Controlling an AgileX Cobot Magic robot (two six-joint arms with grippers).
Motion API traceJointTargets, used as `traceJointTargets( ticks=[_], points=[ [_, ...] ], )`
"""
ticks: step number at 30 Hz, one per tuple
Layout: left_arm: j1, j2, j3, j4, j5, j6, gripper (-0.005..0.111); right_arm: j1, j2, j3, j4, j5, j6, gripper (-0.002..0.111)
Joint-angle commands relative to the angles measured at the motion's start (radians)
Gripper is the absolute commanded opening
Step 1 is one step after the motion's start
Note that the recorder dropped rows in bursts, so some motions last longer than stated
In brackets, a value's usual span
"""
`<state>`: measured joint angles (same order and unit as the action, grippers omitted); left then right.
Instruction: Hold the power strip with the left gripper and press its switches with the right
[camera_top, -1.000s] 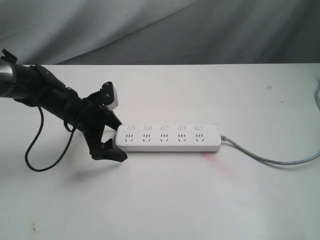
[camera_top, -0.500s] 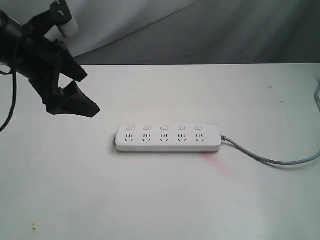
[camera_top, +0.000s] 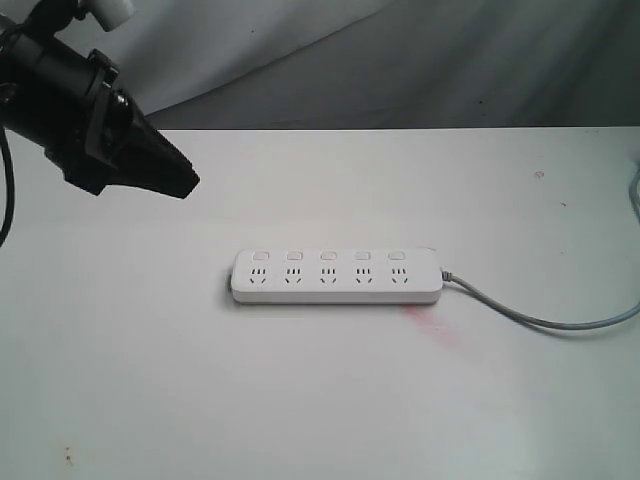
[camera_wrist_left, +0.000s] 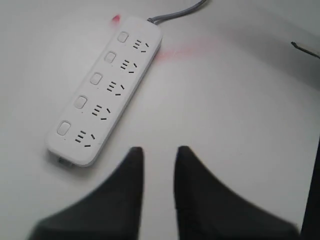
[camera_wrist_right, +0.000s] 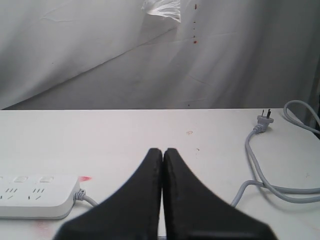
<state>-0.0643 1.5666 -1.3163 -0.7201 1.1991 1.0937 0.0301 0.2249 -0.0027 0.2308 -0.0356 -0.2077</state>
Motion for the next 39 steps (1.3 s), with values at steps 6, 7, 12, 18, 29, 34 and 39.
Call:
traceJointTargets(
  ticks=[6, 7, 12, 18, 29, 34, 39],
  points=[
    [-0.004, -0.010, 0.002, -0.019, 0.022, 0.007, 0.000, -0.009, 0.004, 0.003, 0.000, -0.006, 0.000, 0.000],
    [-0.004, -0.012, 0.002, -0.019, 0.022, 0.007, 0.000, -0.009, 0.004, 0.003, 0.000, -0.006, 0.000, 0.000],
    [-0.004, -0.023, 0.002, 0.002, 0.022, 0.007, 0.000, -0.009, 0.004, 0.003, 0.000, -0.006, 0.000, 0.000],
    [-0.004, -0.141, 0.002, 0.134, 0.022, 0.007, 0.000, -0.009, 0.004, 0.003, 0.000, -0.006, 0.000, 0.000],
    [-0.004, -0.589, 0.300, 0.258, -0.570, 0.011, 0.000, -0.009, 0.004, 0.003, 0.000, -0.006, 0.000, 0.000],
    [-0.004, -0.792, 0.536, 0.109, -0.717, 0.009, 0.000, -0.009, 0.004, 0.003, 0.000, -0.006, 0.000, 0.000],
    [-0.004, -0.970, 0.713, -0.004, -0.780, 0.007, 0.000, -0.009, 0.004, 0.003, 0.000, -0.006, 0.000, 0.000]
  ],
)
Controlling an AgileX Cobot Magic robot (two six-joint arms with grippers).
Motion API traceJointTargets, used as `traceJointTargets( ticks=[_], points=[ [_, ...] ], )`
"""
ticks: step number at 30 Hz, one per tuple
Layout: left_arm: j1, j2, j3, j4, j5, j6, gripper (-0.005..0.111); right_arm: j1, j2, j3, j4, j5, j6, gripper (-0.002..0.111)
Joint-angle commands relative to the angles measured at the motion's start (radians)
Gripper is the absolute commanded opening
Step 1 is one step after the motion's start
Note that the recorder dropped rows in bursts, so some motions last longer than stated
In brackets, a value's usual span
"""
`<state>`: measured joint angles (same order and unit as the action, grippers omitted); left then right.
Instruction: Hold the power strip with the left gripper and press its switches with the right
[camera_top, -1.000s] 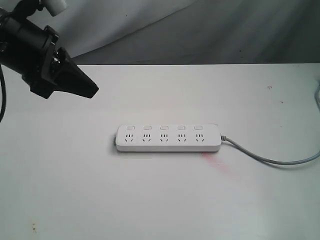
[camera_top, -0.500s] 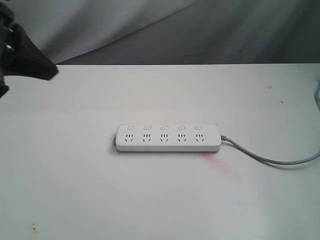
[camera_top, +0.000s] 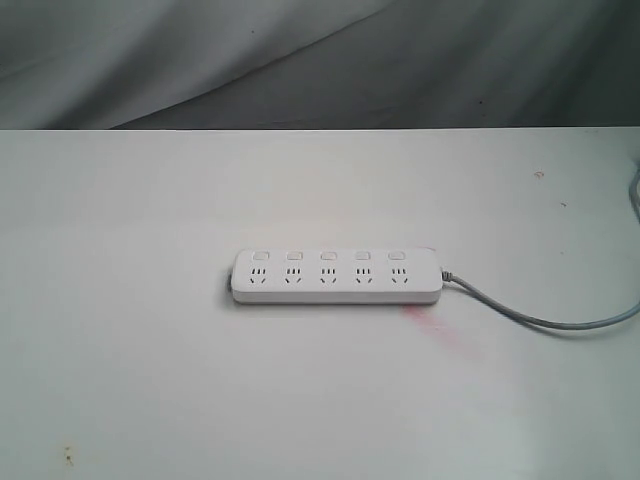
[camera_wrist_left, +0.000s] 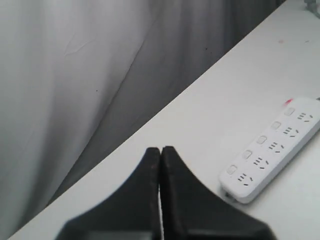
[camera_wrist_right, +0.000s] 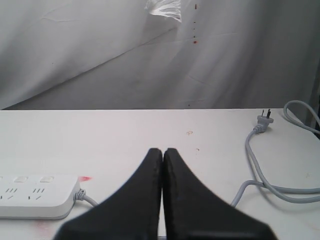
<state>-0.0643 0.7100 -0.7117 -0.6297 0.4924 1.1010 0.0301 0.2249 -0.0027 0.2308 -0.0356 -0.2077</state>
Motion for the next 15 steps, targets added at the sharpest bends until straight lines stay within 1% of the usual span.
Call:
traceJointTargets(
  ticks=[1, 5, 10, 15],
  points=[
    [-0.004, -0.147, 0.142, -0.134, -0.099, 0.000, 0.000, -0.009, 0.004, 0.003, 0.000, -0.006, 0.000, 0.000],
    [-0.004, -0.245, 0.250, -0.292, -0.193, 0.002, 0.000, -0.009, 0.004, 0.003, 0.000, -0.006, 0.000, 0.000],
    [-0.004, -0.327, 0.349, -0.401, -0.285, 0.002, 0.000, -0.009, 0.004, 0.003, 0.000, -0.006, 0.000, 0.000],
    [-0.004, -0.374, 0.435, -0.536, -0.298, 0.002, 0.000, -0.009, 0.004, 0.003, 0.000, -0.006, 0.000, 0.000]
  ],
)
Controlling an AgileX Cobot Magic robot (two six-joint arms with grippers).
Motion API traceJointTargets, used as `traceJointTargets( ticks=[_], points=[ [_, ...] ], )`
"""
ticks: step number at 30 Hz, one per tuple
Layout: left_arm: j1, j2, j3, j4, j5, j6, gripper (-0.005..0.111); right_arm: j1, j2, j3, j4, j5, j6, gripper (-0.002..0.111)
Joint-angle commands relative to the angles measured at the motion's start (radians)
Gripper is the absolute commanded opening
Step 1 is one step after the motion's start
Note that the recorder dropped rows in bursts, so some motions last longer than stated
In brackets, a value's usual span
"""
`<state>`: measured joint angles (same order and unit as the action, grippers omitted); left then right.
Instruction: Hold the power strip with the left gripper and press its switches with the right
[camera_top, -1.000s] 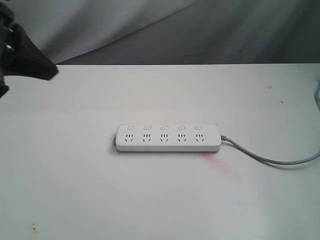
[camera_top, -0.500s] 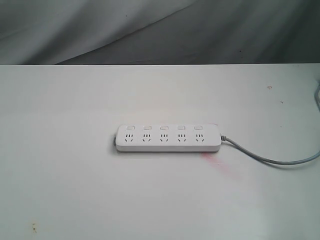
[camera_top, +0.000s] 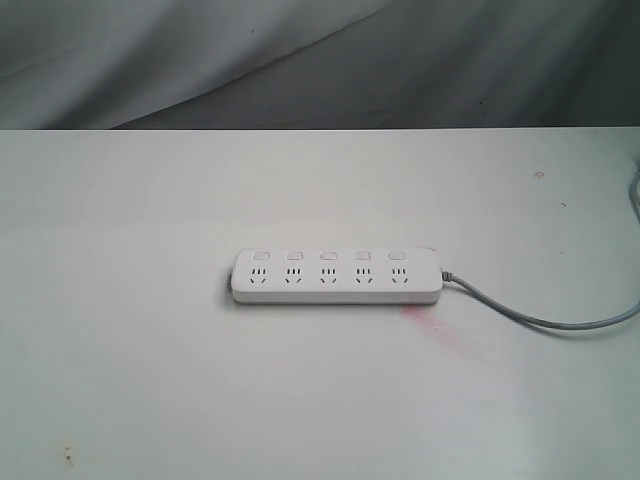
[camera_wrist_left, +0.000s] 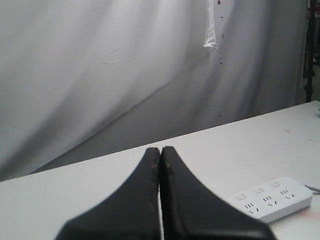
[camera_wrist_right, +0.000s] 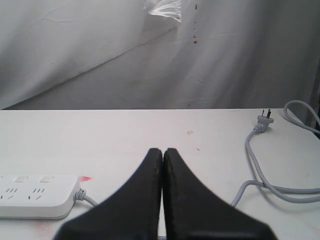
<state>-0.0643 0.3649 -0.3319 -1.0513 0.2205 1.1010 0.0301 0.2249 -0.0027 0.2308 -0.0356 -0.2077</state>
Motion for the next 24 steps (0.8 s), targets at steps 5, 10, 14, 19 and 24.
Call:
traceJointTargets(
  ticks=[5, 10, 14, 19, 24],
  points=[
    [-0.004, -0.133, 0.173, -0.223, -0.043, 0.002, 0.000, -0.009, 0.004, 0.003, 0.000, -0.006, 0.000, 0.000],
    [-0.004, -0.235, 0.266, -0.223, -0.068, 0.002, 0.000, -0.009, 0.004, 0.003, 0.000, -0.006, 0.000, 0.000],
    [-0.004, -0.284, 0.318, -0.223, -0.068, 0.002, 0.000, -0.009, 0.004, 0.003, 0.000, -0.006, 0.000, 0.000],
    [-0.004, -0.296, 0.332, -0.223, -0.074, 0.004, 0.000, -0.009, 0.004, 0.003, 0.000, -0.006, 0.000, 0.000],
    [-0.004, -0.296, 0.332, -0.223, -0.074, 0.003, 0.000, -0.009, 0.004, 0.003, 0.000, -0.006, 0.000, 0.000]
  ],
)
